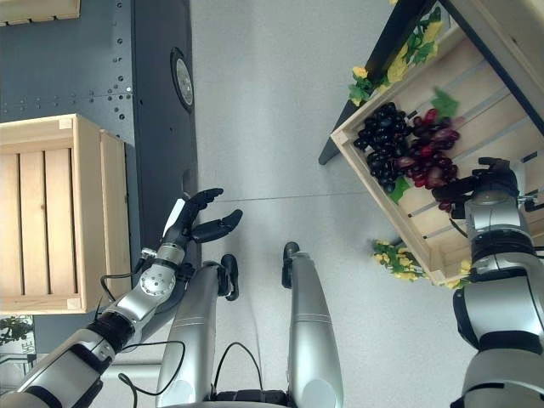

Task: Pick up the fruits from the basket on one side to the basket on the other side

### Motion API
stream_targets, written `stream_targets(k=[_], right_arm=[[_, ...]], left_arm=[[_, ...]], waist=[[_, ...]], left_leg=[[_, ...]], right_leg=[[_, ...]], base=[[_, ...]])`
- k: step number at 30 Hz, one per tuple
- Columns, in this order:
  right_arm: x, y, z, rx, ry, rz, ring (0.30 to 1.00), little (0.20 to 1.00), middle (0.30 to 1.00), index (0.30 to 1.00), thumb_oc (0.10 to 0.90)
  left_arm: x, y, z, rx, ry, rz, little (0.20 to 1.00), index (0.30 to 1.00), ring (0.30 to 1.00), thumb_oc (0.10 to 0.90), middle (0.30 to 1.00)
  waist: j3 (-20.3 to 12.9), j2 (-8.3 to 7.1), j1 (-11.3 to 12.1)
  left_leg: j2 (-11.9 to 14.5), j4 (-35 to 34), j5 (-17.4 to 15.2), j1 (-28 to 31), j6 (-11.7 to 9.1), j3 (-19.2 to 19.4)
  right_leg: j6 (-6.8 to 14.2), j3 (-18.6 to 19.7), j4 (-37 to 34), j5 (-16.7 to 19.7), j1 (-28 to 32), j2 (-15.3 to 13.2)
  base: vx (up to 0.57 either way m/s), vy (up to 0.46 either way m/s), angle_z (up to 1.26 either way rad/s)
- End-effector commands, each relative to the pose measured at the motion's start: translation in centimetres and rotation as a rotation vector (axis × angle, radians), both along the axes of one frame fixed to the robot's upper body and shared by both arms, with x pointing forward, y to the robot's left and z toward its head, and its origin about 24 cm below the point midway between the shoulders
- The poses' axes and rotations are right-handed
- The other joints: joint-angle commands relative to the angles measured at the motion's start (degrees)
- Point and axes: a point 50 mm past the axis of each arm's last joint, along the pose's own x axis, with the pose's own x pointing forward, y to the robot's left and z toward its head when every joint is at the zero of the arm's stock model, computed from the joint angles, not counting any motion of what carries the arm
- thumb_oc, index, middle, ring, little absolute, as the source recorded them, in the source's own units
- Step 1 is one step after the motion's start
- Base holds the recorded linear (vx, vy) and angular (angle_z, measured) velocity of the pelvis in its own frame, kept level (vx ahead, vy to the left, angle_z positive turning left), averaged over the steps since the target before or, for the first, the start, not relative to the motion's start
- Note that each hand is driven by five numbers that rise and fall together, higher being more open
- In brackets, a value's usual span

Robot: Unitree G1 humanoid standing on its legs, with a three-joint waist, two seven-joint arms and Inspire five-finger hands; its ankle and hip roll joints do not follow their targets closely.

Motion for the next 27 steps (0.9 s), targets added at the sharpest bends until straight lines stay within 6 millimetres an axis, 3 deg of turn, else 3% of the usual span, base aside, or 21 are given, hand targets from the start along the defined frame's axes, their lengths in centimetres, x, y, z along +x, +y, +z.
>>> stream_targets(k=[1, 3, 5, 6, 7, 11, 13, 14, 16, 17, 22, 25, 27], right_arm=[[-1.2, -1.7, 3.4, -0.087, -0.211, -0.139, 0.900, 0.900, 0.900, 0.900, 0.800], [-0.7, -0.9, 2.2, -0.073, -0.213, -0.119, 0.900, 0.900, 0.900, 0.900, 0.800], [0.1, 0.9, 0.0, -0.021, -0.219, -0.071, 0.900, 0.900, 0.900, 0.900, 0.800], [0.1, 0.9, -0.1, -0.020, -0.219, -0.069, 0.900, 0.900, 0.900, 0.900, 0.800], [0.4, 2.2, -1.9, 0.010, -0.226, -0.045, 0.900, 0.900, 0.900, 0.900, 0.800], [0.6, 3.6, -3.9, 0.030, -0.232, -0.021, 0.900, 0.900, 0.900, 0.900, 0.800], [0.9, 6.3, -5.7, 0.002, -0.270, 0.024, 0.900, 0.900, 0.900, 0.900, 0.800], [0.9, 6.6, -5.8, 0.001, -0.275, 0.030, 0.900, 0.900, 0.900, 0.900, 0.800], [0.9, 9.6, -7.2, -0.031, -0.318, 0.090, 0.900, 0.900, 0.900, 0.900, 0.800], [0.9, 10.0, -7.4, -0.035, -0.324, 0.105, 0.900, 0.900, 0.900, 0.900, 0.800], [-0.2, 14.0, -10.6, -0.048, -0.283, 0.299, 0.900, 0.900, 0.900, 0.900, 0.800], [-1.2, 14.8, -12.5, -0.062, -0.216, 0.388, 0.900, 0.900, 0.900, 0.900, 0.800], [-2.4, 15.5, -14.6, -0.116, -0.135, 0.466, 0.900, 0.900, 0.900, 0.900, 0.800]], left_arm=[[-0.5, -2.3, 1.6, -0.099, -0.128, -0.082, 0.900, 0.900, 0.900, 0.800, 0.900], [-0.6, -2.6, 1.2, -0.101, -0.111, -0.076, 0.900, 0.900, 0.900, 0.800, 0.900], [-0.4, -2.8, 0.9, -0.100, -0.097, -0.072, 0.900, 0.900, 0.900, 0.800, 0.900], [-0.4, -2.9, 0.9, -0.099, -0.096, -0.072, 0.900, 0.900, 0.900, 0.800, 0.900], [-0.3, -3.1, 0.6, -0.098, -0.083, -0.064, 0.900, 0.900, 0.900, 0.800, 0.900], [-0.2, -3.2, 0.1, -0.095, -0.064, -0.051, 0.900, 0.900, 0.900, 0.800, 0.900], [-0.1, -3.2, -0.3, -0.088, -0.045, -0.021, 0.900, 0.900, 0.900, 0.800, 0.900], [-0.2, -3.2, -0.4, -0.086, -0.042, -0.019, 0.900, 0.900, 0.900, 0.800, 0.900], [-0.3, -3.2, -1.2, -0.066, -0.011, 0.011, 0.900, 0.900, 0.900, 0.800, 0.900], [-0.3, -3.3, -1.4, -0.061, -0.005, 0.015, 0.900, 0.900, 0.900, 0.800, 0.900], [-1.5, -2.7, -4.4, -0.006, 0.129, 0.064, 0.900, 0.900, 0.900, 0.800, 0.900], [-2.6, -2.1, -6.1, 0.014, 0.211, 0.085, 0.900, 0.900, 0.900, 0.800, 0.900], [-4.4, -1.4, -8.4, 0.030, 0.335, 0.075, 0.900, 0.900, 0.900, 0.800, 0.900]], waist=[[-0.9, 1.03, -1.7], [-0.9, 1.22, -1.9], [-0.9, 1.22, -2.3], [-0.9, 1.20, -2.3], [-0.9, 1.22, -2.6], [-0.9, 1.08, -2.9], [-0.9, 0.43, -3.4], [-0.9, 0.38, -3.5], [-1.5, 0.01, -4.1], [-1.7, -0.07, -4.2], [-5.3, -0.55, -4.8], [-7.4, -0.81, -4.7], [-9.9, -1.03, -4.2]], left_leg=[[-3.3, -3.2, -3.2, 7.0, 5.1, 7.4], [-3.5, -4.6, -3.7, 9.4, 4.6, 7.1], [-3.5, -7.6, -1.8, 11.5, 4.9, 8.0], [-3.5, -7.8, -1.8, 11.7, 4.9, 8.0], [-3.7, -10.6, -1.0, 14.3, 4.9, 8.2], [-3.9, -13.7, -1.1, 18.1, 4.5, 8.0], [-3.8, -18.0, 0.7, 22.1, 4.8, 8.8], [-3.8, -18.5, 0.8, 22.6, 4.8, 8.9], [-4.2, -23.4, 2.3, 26.9, 4.3, 9.2], [-4.3, -24.1, 2.6, 27.5, 4.3, 9.2], [-5.5, -33.1, 5.7, 33.8, 3.5, 8.8], [-5.8, -37.2, 7.0, 36.5, 3.2, 8.3], [-6.1, -42.0, 8.5, 39.4, 2.8, 7.6]], right_leg=[[-3.2, -4.7, -5.2, -0.1, 8.9, 1.0], [-2.6, -4.3, -6.0, -0.9, 11.0, 1.1], [-2.8, -4.1, -8.6, 0.6, 12.6, 1.0], [-2.8, -4.1, -8.7, 0.7, 12.7, 1.0], [-2.6, -3.7, -11.1, 1.3, 14.9, 1.0], [-1.9, -3.5, -13.7, 1.3, 18.3, 0.8], [-1.7, -3.4, -18.2, 3.4, 21.9, 0.4], [-1.6, -3.3, -18.7, 3.6, 22.4, 0.3], [-0.7, -2.9, -23.4, 5.2, 26.3, 0.2], [-0.6, -2.9, -24.1, 5.5, 26.9, 0.2], [0.9, -2.0, -33.5, 8.6, 33.4, 0.0], [1.4, -2.0, -37.8, 9.8, 36.6, 0.3], [2.1, -2.1, -42.1, 10.9, 39.9, 0.5]], base=[[-0.02, 0.093, 0.01], [0.05, 0.072, 0.01], [-0.01, 0.073, 0.01], [0.02, 0.108, 0.02], [0.00, 0.066, 0.02], [0.04, 0.072, -0.01], [-0.03, 0.076, -0.07], [0.01, 0.080, -0.16], [0.03, 0.091, -0.23], [0.05, 0.081, -0.18], [0.06, 0.047, -0.05], [0.10, -0.006, 0.01], [0.14, -0.030, 0.03]])
